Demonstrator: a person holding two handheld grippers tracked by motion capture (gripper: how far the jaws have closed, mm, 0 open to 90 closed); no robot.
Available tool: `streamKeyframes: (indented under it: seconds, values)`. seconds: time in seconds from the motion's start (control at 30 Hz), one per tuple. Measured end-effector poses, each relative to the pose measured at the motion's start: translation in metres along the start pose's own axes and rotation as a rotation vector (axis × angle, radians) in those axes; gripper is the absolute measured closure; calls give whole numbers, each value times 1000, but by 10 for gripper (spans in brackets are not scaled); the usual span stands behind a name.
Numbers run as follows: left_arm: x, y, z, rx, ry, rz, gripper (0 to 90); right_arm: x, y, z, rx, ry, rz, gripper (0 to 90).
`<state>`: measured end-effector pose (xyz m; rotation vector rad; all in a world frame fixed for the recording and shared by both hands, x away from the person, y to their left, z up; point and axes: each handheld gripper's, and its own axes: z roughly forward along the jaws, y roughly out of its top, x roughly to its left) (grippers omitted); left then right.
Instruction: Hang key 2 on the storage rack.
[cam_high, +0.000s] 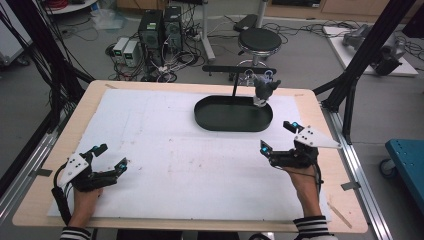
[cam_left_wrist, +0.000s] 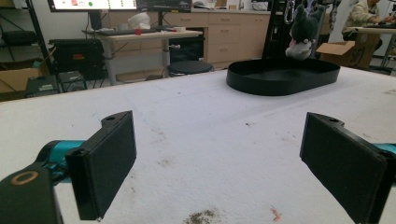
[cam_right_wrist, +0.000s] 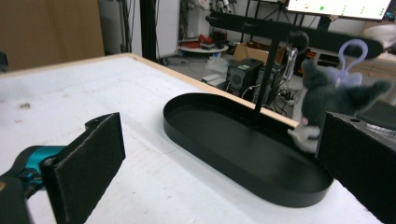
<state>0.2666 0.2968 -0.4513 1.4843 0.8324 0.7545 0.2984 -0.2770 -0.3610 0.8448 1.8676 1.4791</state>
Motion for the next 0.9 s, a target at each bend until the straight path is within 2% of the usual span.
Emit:
streamKeyframes:
  seconds: [0.1, 0.2, 0.3, 0.4, 0.53, 0.6, 0.63, 0.73, 0.77, 0.9]
  values:
    - [0, 0, 0, 2, 2, -2, 112, 5, -16, 0, -39, -15, 12, 6]
    - [0, 0, 0, 0, 0, -1, 112, 9, -32, -1, -83, -19, 48, 6]
    - [0, 0, 0, 0, 0, 0, 112, 15, -49, -2, -73, -31, 44, 6]
    - [0, 0, 0, 0, 2, -1, 112, 19, -64, -4, -94, -36, 48, 6]
    - [0, 0, 0, 1, 2, -2, 112, 24, -79, -5, -112, -70, 27, 5]
    - [0, 0, 0, 1, 3, -3, 112, 24, -87, -4, -122, -60, 45, 5]
    - [1, 0, 0, 2, 2, -5, 112, 25, -90, -3, -121, -61, 55, 5]
    - [0, 0, 0, 3, 2, -2, 111, 26, -90, -4, -135, -75, 26, 6]
    - [0, 0, 0, 3, 2, -1, 112, 25, -91, -3, -114, -75, 36, 6]
    - [0, 0, 0, -1, 2, -2, 112, 25, -91, -3, -117, -80, 42, 6]
